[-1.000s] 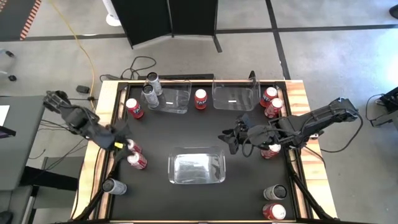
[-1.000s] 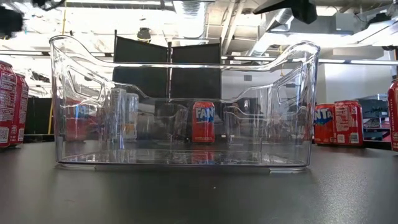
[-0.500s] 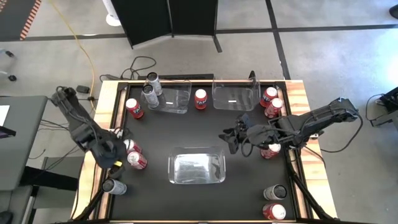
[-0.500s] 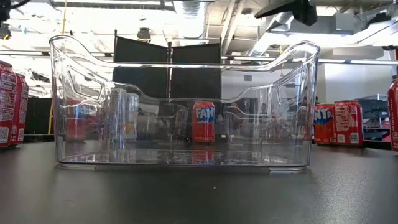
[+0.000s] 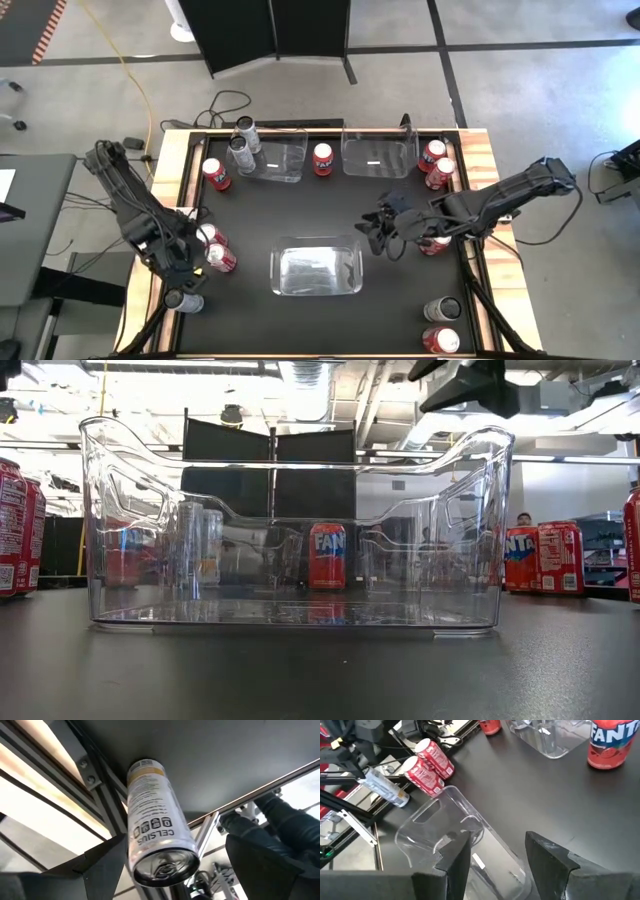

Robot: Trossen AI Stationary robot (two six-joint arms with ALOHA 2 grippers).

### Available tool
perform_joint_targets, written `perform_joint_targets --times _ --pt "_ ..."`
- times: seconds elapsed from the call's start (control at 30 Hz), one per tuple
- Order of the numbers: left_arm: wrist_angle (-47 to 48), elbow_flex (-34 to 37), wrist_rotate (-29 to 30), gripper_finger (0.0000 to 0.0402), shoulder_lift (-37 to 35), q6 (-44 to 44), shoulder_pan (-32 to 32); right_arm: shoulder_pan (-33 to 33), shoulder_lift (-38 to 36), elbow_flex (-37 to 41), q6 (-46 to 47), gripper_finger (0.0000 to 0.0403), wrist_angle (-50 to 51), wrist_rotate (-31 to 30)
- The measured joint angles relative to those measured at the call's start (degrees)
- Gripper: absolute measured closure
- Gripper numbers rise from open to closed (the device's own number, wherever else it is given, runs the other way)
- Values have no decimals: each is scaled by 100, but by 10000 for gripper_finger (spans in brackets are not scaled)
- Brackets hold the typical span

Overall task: Sort soda cans
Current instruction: Put the left white-yellow soda can into the top left transparent bin

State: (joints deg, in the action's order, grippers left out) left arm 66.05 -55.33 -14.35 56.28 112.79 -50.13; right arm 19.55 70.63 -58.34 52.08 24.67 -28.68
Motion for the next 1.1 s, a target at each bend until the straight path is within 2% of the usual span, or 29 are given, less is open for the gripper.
perform_joint_targets --times 0.3,0.97,1.1 --pt "282 0 -222 67 243 492 -153 33 1 163 23 198 -254 17" --pt "42 2 -234 68 849 191 -396 33 -2 161 -3 198 -255 32" --pt "13 2 -234 87 896 197 -396 33 -2 161 -5 198 -277 32"
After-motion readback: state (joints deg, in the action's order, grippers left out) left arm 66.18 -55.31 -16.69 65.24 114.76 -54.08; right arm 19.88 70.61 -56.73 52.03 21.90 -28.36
